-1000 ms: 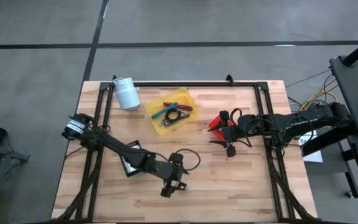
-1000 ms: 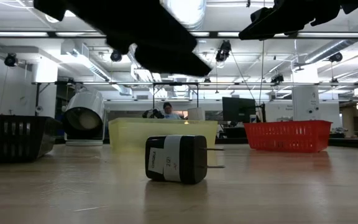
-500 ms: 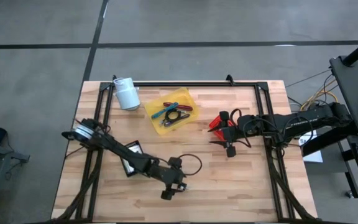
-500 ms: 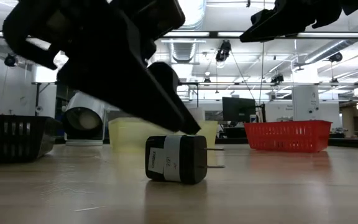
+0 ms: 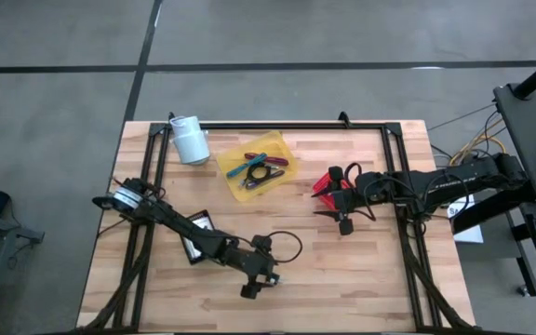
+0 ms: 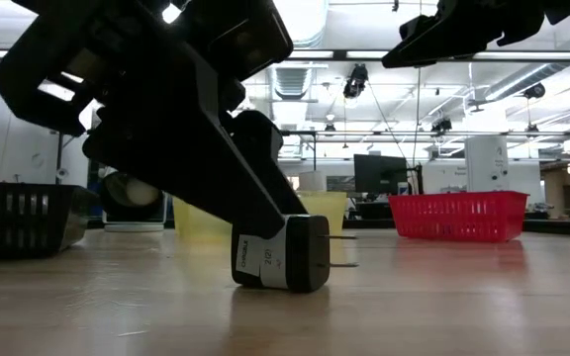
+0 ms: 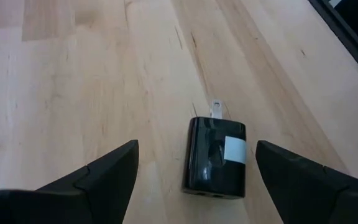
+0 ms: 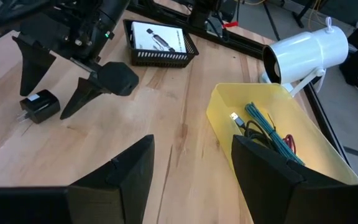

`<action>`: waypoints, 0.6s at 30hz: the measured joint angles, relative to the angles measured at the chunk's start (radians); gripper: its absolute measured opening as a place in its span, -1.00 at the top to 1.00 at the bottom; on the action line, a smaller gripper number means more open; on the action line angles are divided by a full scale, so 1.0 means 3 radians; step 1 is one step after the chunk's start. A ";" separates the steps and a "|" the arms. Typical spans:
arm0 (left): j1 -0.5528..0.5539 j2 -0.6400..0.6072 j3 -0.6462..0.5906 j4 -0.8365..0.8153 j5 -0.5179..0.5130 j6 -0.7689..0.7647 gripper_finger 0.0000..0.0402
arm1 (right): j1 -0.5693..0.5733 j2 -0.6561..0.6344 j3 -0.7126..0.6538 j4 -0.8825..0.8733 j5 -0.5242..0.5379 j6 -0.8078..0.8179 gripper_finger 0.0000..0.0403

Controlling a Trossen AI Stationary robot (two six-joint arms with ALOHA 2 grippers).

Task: Pick and place items into bin
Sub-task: Put the black charger adapter into the red bin

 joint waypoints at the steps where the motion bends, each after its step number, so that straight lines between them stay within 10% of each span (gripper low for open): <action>1: 0.0000 0.0001 -0.0001 -0.0004 0.0000 0.0000 -0.52 | 0.0000 -0.0001 -0.0002 0.0001 0.0000 0.0000 0.00; 18: 0.0000 0.0001 -0.0020 -0.0029 -0.0011 0.0006 -0.52 | 0.0000 -0.0001 -0.0007 0.0000 0.0000 0.0009 0.00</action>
